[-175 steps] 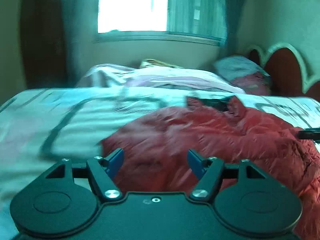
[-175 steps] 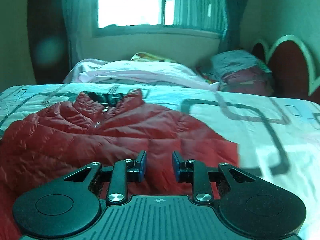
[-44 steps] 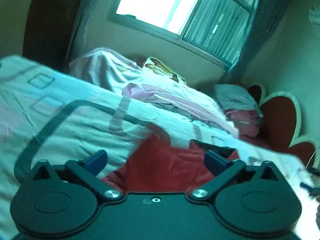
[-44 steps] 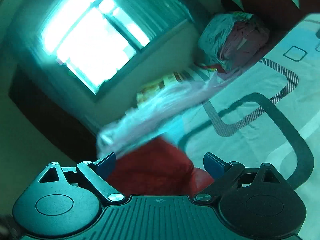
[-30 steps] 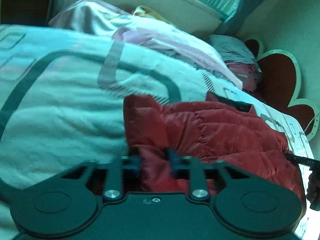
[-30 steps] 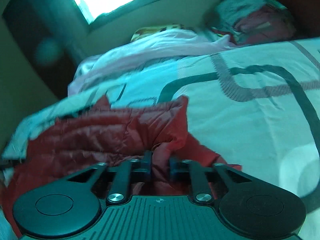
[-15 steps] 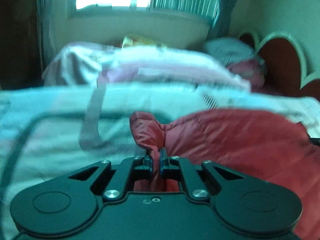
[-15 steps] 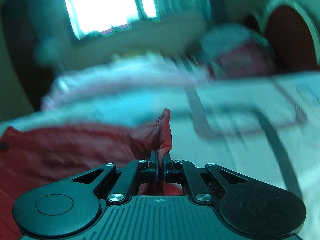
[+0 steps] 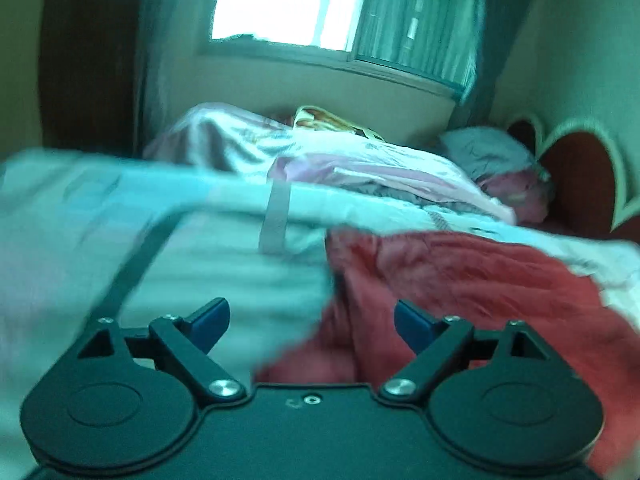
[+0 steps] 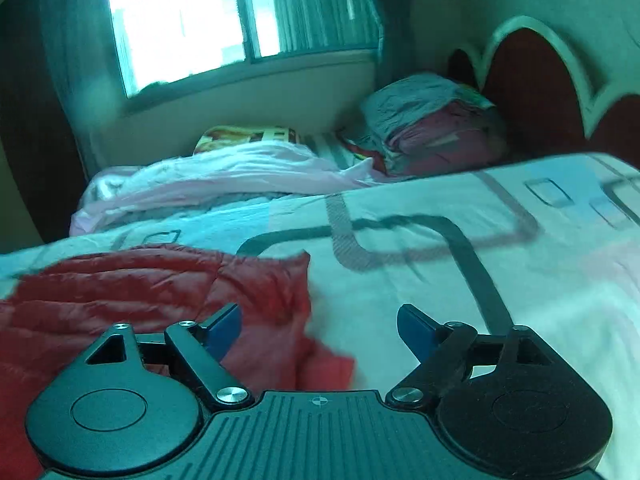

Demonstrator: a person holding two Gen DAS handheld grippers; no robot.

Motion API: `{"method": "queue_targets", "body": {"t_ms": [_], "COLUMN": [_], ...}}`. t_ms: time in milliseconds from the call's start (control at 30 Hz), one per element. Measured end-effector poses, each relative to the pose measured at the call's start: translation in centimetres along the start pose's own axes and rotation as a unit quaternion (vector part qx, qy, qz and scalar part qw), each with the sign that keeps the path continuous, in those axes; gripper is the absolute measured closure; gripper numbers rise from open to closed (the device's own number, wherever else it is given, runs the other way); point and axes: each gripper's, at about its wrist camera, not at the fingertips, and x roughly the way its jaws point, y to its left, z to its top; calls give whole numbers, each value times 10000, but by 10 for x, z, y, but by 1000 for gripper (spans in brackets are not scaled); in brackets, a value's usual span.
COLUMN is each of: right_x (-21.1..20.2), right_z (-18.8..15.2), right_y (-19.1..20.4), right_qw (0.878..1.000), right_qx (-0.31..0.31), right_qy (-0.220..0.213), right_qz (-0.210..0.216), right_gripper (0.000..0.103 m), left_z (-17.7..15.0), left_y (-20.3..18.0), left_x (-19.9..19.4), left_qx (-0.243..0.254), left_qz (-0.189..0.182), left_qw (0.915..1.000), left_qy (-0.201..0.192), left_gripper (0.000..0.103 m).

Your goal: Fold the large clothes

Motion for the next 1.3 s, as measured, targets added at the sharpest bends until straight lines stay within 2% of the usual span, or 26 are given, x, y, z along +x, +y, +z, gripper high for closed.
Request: {"method": "queue_targets", "body": {"t_ms": [67, 100, 133, 167, 200, 267, 300, 333, 367, 433, 467, 500, 600, 700, 767, 800, 833, 867, 900, 933, 1000, 1067, 1100, 1167, 1233, 1300], "right_x": [-24, -35, -43, -47, -48, -44, -39, -33, -23, 2, 16, 31, 45, 38, 16, 4, -6, -18, -33, -45, -63, -76, -81, -89, -84, -76], "right_z": [-15, -21, -24, -26, -27, -27, -29, -31, -35, -45, -51, -57, -67, -60, -53, -54, -54, -55, -56, -58, -65, -74, -79, -91, -98, -101], "right_y": [-4, 0, 7, 17, 32, 67, 87, 102, 118, 143, 150, 153, 144, 131, 117, 106, 95, 80, 62, 44, 11, -11, -20, -29, -30, -28], "right_qw": [9995, 9994, 9995, 9995, 9991, 9969, 9947, 9924, 9895, 9840, 9822, 9804, 9816, 9855, 9891, 9908, 9934, 9961, 9985, 9998, 9975, 9881, 9804, 9642, 9525, 9449], "right_qx": [283, 288, 241, 152, -10, -379, -618, -828, -1042, -1462, -1619, -1715, -1563, -1320, -1233, -1196, -1059, -835, -534, -183, 679, 1515, 1934, 2562, 2916, 3104], "right_qy": [-103, -162, -203, -239, -253, -245, -217, -162, -50, 238, 434, 627, 719, 679, 463, 373, 369, 285, 115, 74, 179, 195, 195, 180, 274, 379], "right_qz": [-78, 36, 91, 166, 340, 637, 792, 901, 999, 988, 844, 742, 824, 823, 653, 503, 238, 16, -74, -64, -5, 197, 335, 662, 836, 972], "right_gripper": [19, 34, 44, 63, 74, 75, 75, 75, 74, 74, 74, 74, 75, 74, 74, 70, 58, 32, 25, 25, 25, 25, 25, 25, 25, 25], "left_z": [-17, -23, -29, -30, -30, -32, -34, -37, -44, -56, -63, -69, -76, -76, -80, -81, -83, -84, -88, -90, -93, -94, -98, -108, -118, -123], "left_y": [3, 2, -6, -19, -34, -78, -100, -125, -140, -161, -164, -160, -142, -125, -111, -100, -88, -79, -73, -68, -61, -48, -42, -31, -27, -28], "left_x": [-26, -38, -49, -54, -58, -55, -48, -37, -29, -5, 6, 14, 26, 12, -4, -11, -20, -30, -41, -51, -73, -92, -98, -104, -101, -90], "left_qx": [-523, -738, -888, -907, -775, -111, 331, 886, 1311, 1959, 2090, 2003, 1773, 1618, 1677, 1608, 1435, 1309, 1245, 1188, 812, -39, -492, -1454, -2302, -2708], "left_qz": [119, 27, -139, -220, -290, -325, -285, -193, -127, 34, 102, 80, 38, 106, 363, 543, 605, 752, 943, 1103, 1153, 892, 702, 230, -372, -696], "left_qw": [9985, 9972, 9957, 9953, 9960, 9985, 9982, 9953, 9907, 9804, 9779, 9797, 9841, 9867, 9852, 9855, 9877, 9885, 9877, 9868, 9899, 9960, 9963, 9891, 9722, 9594], "left_qy": [-53, -125, -224, -265, -323, -432, -404, -341, -352, -202, -35, 93, 139, 98, 37, 62, 103, 73, -4, -44, -110, -66, -26, 76, 228, 368], "left_gripper": [16, 18, 22, 30, 31, 28, 18, 16, 17, 16, 16, 14, 7, 7, 4, 0, 0, 0, 0, 1, 1, 3, 5, 8, 13, 25]}}
